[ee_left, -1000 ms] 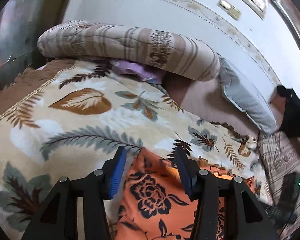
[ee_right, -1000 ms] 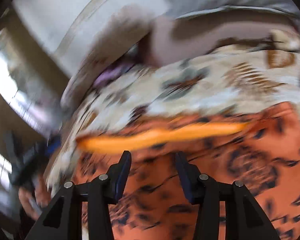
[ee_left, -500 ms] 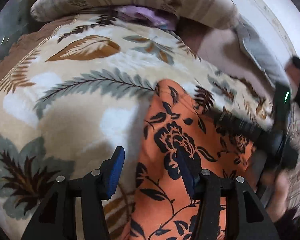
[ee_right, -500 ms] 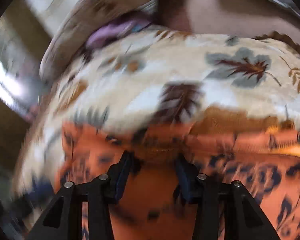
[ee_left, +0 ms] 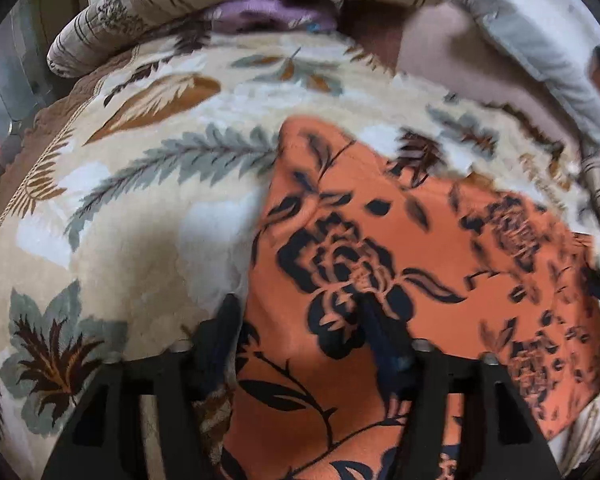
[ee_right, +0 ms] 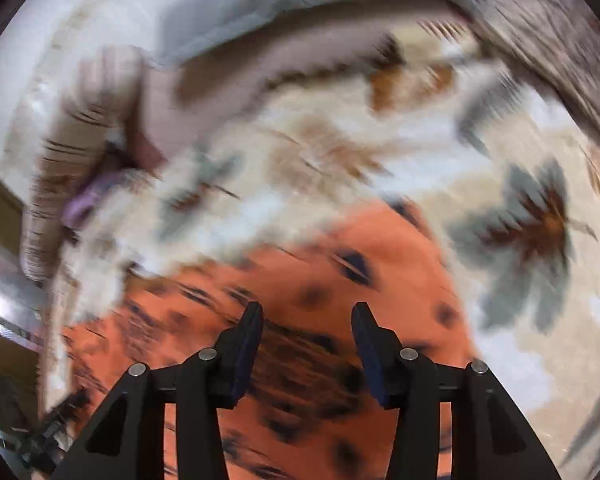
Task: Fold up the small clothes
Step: 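Grasp the folded dress edge with both grippers and fold it again, then press and smooth the folded dress flat with both grippers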
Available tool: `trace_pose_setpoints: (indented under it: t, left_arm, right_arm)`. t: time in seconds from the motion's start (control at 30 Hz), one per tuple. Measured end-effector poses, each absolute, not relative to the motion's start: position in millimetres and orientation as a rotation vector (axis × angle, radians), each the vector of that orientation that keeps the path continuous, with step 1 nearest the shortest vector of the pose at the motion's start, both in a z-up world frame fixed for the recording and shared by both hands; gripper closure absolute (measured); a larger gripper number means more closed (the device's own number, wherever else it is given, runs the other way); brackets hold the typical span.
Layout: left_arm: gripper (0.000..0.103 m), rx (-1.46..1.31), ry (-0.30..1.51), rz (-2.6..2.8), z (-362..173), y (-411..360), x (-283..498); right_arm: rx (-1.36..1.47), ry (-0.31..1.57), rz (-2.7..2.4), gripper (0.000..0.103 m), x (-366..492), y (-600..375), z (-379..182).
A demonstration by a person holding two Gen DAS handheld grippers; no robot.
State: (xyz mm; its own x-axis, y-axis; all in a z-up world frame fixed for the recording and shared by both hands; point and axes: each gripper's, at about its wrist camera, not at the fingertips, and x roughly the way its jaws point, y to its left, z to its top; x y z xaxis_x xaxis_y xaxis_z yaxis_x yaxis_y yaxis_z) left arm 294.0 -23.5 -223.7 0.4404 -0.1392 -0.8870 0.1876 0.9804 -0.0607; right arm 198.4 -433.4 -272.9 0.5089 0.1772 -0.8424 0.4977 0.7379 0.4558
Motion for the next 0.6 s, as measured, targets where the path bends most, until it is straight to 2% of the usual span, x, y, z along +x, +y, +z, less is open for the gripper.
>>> trace_pose_setpoints:
  t: [0.07, 0.33, 0.5, 0.6]
  left_arm:
    - [0.026, 0.051, 1.100, -0.183, -226, -22, 295]
    - [0.026, 0.058, 1.063, -0.236, -194, -24, 254]
    - [0.026, 0.215, 1.110, -0.258, -213, -51, 228]
    - [0.026, 0.258, 1.093, -0.238, -213, -53, 217]
  right_arm:
    - [0.779, 0.994, -0.211, 0.056, 188, -436, -280]
    - [0.708, 0.901, -0.071, 0.056, 157, -393, -231]
    - [0.625, 1.073, -0.036, 0.054, 147, -354, -259]
    - [0.614, 1.039, -0.024, 0.054, 138, -349, -244]
